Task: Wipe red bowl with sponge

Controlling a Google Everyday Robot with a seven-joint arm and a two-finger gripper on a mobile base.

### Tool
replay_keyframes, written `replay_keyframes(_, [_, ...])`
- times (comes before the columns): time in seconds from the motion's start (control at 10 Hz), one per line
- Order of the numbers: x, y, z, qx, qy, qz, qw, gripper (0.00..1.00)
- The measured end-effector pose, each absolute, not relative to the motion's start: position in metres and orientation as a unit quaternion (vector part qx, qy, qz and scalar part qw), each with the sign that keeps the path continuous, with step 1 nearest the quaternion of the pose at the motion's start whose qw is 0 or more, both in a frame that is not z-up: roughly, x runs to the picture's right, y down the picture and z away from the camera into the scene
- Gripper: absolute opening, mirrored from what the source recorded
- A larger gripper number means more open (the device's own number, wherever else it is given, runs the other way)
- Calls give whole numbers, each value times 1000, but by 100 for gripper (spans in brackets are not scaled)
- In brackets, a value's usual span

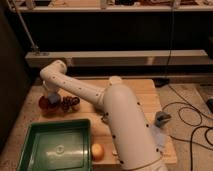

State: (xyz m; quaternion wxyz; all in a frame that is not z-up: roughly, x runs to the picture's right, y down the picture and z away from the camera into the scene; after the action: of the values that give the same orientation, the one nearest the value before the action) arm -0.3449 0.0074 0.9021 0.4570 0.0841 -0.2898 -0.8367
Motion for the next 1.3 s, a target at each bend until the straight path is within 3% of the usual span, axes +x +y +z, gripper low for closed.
replay_keyframes(0.3, [-377, 7, 884, 102, -306, -842, 433, 0])
replay_keyframes(0.8, [-398, 47, 845, 100, -338, -858, 373, 0])
replay_keyframes(1.3, [-354, 43, 850, 70, -329, -858, 388, 0])
